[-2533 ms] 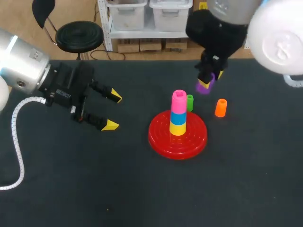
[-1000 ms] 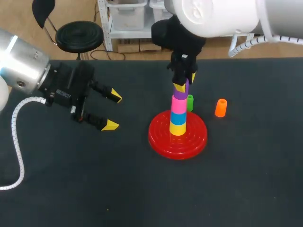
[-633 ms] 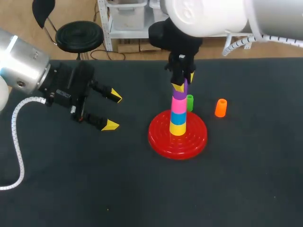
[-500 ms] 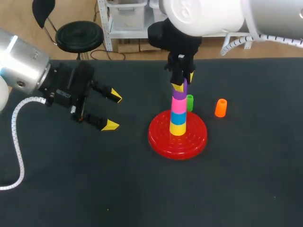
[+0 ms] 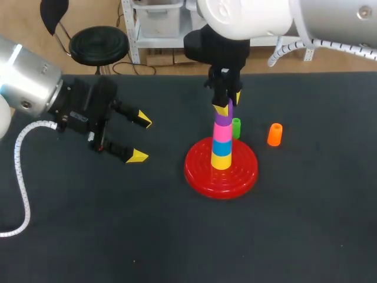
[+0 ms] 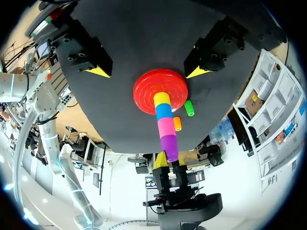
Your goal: Pick up and stack the cylinders on the red base in this order: pink,purple,orange,green
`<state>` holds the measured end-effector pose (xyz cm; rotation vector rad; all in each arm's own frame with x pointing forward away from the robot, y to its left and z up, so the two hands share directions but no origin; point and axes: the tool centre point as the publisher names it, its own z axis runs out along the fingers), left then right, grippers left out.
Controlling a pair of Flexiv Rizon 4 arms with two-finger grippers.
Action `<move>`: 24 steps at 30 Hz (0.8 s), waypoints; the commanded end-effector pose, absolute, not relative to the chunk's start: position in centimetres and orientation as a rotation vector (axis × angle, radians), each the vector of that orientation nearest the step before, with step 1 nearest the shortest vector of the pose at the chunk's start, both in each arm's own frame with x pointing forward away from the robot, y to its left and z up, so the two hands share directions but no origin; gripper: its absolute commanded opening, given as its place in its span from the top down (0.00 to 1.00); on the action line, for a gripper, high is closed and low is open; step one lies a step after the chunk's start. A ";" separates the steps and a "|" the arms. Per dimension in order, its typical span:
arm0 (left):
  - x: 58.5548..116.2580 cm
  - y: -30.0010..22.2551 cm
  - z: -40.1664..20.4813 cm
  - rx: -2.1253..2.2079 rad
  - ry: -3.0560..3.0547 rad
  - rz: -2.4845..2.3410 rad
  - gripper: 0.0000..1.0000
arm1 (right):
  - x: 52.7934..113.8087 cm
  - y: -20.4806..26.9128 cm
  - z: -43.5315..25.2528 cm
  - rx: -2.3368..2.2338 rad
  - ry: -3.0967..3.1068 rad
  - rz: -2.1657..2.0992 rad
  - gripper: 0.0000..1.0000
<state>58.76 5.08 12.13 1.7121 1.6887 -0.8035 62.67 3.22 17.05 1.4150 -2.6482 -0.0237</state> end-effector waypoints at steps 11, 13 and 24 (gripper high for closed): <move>58.7 5.1 12.0 1.710 1.686 -0.802 0.00 | 62.3 2.9 17.6 1.418 -2.741 -0.021 0.00; 58.7 5.1 12.0 1.710 1.686 -0.802 0.00 | 62.2 2.6 18.3 1.418 -2.770 -0.027 0.00; 58.7 5.1 12.0 1.710 1.686 -0.802 0.00 | 63.7 -2.4 21.2 1.246 -2.986 -0.035 0.00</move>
